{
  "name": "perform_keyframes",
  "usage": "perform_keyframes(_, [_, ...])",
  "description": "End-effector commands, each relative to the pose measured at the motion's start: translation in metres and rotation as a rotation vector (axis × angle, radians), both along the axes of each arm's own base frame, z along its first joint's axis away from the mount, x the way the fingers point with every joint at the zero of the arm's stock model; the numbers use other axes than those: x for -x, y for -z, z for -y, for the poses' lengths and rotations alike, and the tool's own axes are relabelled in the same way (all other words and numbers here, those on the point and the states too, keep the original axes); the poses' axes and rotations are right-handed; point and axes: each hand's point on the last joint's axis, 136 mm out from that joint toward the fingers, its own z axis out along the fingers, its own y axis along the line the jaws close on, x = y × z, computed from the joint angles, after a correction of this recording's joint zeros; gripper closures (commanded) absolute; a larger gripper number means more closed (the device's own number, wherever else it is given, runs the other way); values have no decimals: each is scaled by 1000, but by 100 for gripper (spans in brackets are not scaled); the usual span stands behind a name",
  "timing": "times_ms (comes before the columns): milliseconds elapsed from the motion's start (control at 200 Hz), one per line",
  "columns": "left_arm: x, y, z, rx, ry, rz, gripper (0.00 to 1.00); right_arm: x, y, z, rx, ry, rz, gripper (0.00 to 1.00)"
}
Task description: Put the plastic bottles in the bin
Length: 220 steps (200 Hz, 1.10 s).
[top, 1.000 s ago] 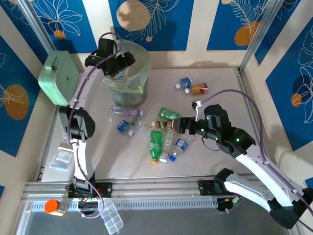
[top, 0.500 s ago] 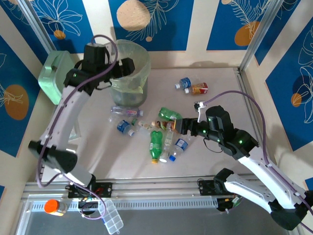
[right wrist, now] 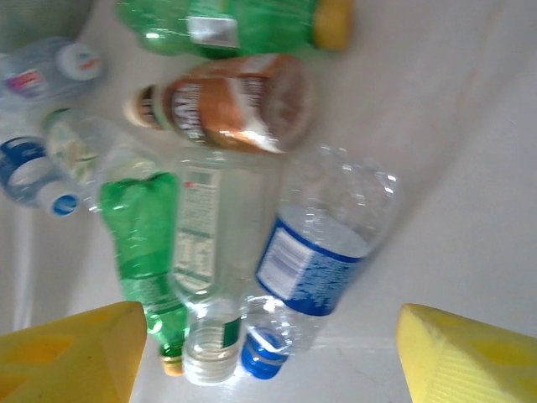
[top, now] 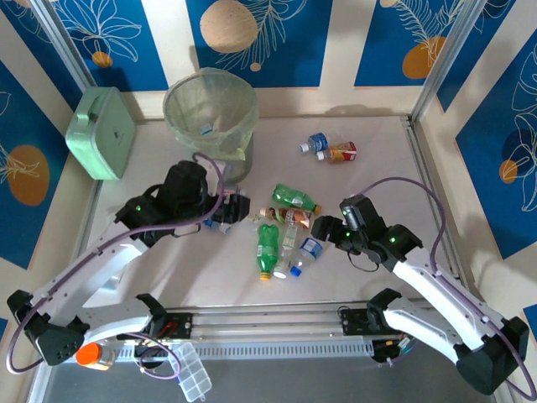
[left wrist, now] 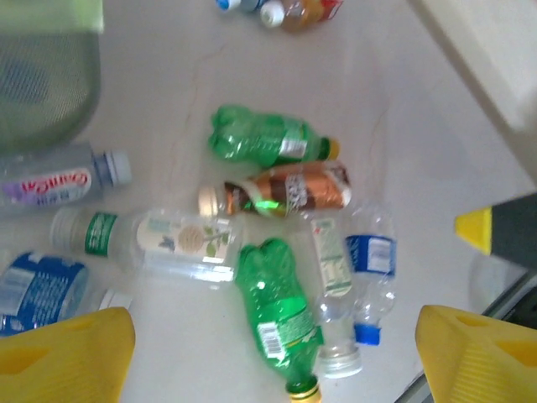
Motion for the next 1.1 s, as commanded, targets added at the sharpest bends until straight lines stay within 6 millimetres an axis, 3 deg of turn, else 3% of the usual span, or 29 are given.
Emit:
perform_keyframes(0, [10,11,-6,30,-17,1,14,6,19,6,-19,78,-108,21])
perform_keyframes(150, [26,33,-6,94,-2,-38,14,-2,31,-6,-50,57,-148,20])
perform_keyframes(370, [33,61,-7,137,-23,-83,15,-8,56,-17,-26,68,-271,20])
perform_keyframes(545, [36,63,-14,120,-43,-78,15,-12,68,-16,-8,104,-297,21])
perform_keyframes(790, [38,67,-15,113,-37,-85,15,-19,87,-29,-21,64,-336,22])
perform_keyframes(1095, [39,64,-14,109,-25,-90,15,-20,102,-22,11,85,-357,30])
